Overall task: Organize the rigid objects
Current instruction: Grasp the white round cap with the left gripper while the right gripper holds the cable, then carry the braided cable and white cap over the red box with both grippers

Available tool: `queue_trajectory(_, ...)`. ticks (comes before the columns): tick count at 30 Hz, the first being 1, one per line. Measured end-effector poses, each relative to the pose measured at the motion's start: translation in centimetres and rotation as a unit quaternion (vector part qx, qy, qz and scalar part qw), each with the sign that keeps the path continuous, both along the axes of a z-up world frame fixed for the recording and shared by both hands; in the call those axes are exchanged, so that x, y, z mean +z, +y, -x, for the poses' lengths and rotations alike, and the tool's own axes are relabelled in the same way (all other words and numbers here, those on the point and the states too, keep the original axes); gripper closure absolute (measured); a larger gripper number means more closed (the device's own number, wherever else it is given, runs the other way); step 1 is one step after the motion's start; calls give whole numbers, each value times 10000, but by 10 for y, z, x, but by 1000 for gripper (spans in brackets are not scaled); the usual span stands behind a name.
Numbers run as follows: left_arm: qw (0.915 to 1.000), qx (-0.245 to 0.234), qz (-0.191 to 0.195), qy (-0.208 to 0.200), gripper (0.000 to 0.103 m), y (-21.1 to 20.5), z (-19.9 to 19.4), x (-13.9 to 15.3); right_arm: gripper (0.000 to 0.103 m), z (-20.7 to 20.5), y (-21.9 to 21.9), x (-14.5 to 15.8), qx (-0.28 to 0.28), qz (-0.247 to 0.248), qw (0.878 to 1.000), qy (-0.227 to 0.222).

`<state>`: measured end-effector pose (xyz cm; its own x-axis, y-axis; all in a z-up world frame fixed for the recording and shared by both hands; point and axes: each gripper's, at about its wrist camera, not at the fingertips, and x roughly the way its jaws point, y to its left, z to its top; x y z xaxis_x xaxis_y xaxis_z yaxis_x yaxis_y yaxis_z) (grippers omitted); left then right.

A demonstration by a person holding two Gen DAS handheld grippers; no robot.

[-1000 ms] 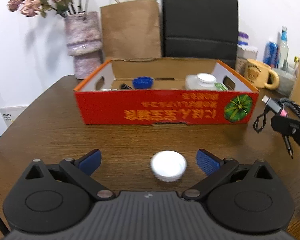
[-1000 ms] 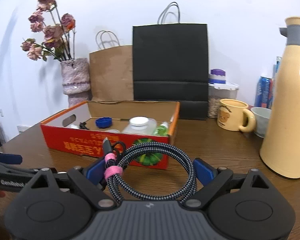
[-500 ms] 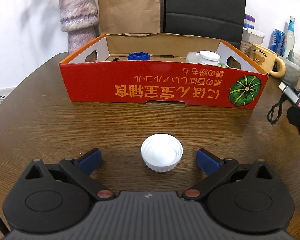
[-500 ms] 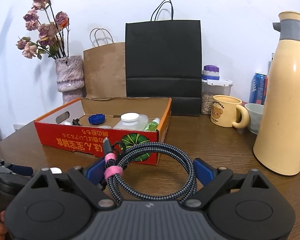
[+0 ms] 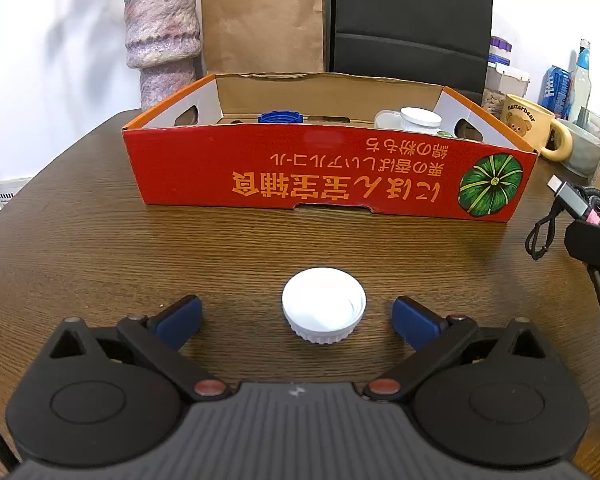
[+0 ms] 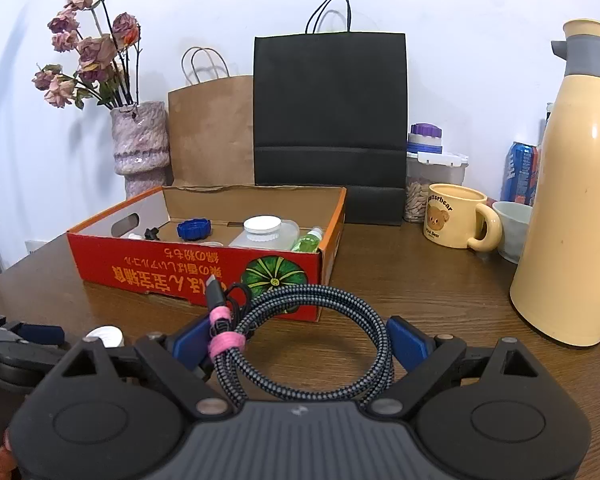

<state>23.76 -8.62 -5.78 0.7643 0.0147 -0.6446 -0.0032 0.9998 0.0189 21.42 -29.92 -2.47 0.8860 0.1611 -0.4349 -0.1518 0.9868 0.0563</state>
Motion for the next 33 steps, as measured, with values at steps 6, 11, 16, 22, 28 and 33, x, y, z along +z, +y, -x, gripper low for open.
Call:
queue_trajectory(6, 10000, -7, -19, 24, 0, -1, -1, 1, 11, 0, 1, -1, 14, 12, 10000, 4)
queue_trajectory(11, 9999, -115, -6, -38, 9, -2, 2, 2, 11, 0, 1, 0, 12, 12, 10000, 3)
queue_trajectory(16, 9990, -398, -5, -215, 55, -9, 10, 5, 11, 0, 1, 0, 14, 15, 10000, 5)
queue_trajectory(22, 9989, -383, -12, -260, 62, -8, 12, 6, 11, 0, 1, 0, 13, 22, 10000, 5)
queue_trajectory(28, 9992, -300, 52, -250, 62, -4, 12, 7, 11, 0, 2, -1, 13, 33, 10000, 5)
queue_trajectory(33, 9990, -247, 82, -366, 62, -2, 14, 12, 11, 1, 2, 0, 11, 21, 10000, -54)
